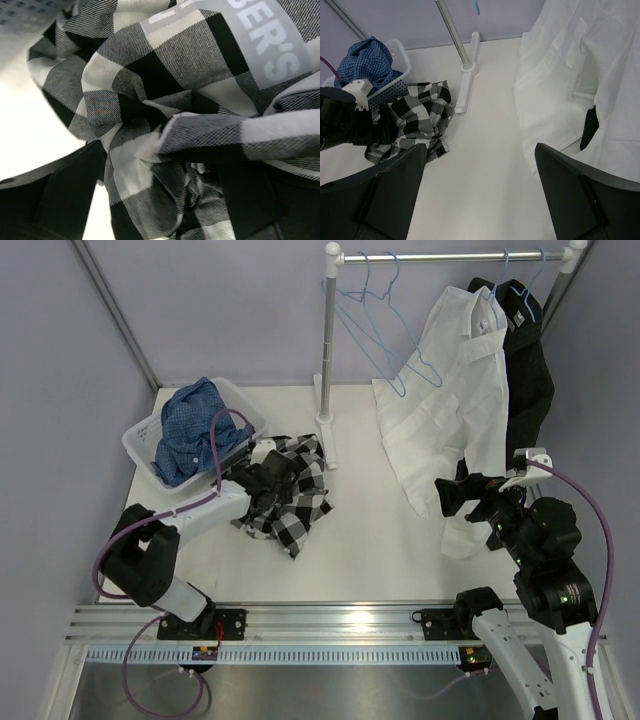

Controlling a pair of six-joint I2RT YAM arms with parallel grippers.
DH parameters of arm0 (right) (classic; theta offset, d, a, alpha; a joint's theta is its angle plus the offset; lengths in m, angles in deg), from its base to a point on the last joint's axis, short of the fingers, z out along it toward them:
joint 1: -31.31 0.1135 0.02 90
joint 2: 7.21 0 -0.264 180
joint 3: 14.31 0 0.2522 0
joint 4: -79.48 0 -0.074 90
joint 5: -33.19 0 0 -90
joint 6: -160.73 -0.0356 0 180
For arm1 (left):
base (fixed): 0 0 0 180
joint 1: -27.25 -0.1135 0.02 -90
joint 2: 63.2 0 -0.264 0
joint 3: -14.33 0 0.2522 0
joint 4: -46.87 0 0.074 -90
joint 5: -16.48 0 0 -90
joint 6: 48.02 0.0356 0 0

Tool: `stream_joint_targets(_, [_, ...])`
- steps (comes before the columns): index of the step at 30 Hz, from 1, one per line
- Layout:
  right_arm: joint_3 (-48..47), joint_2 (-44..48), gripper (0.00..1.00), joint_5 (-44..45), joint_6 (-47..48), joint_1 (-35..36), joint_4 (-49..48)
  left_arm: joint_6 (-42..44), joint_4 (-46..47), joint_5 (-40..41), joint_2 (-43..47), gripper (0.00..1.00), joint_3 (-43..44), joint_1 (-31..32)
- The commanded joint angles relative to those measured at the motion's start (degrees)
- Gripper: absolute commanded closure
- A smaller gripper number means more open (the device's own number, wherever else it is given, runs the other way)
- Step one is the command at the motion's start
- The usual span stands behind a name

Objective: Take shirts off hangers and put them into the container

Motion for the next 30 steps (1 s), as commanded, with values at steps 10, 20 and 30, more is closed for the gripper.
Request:
stream_joint_targets(10, [0.4,-0.2,0.00,-1.7,-0.4,-0.1,-2.0,-3.5,13.0,-11.1,-4.2,0.01,-5.7,-2.4])
stream_joint_targets(20, [0.4,0.0,0.01,-1.7,-0.3,0.0,-1.8,-4.5,17.0,-13.1,-8.8,0.53,-7.9,-2.7])
stream_joint_targets(30, [0.3,-0.1,0.00,-1.9,-0.3,-0.1,-2.0,0.5,14.9,-14.5,9.6,1.00,-7.6,-2.8])
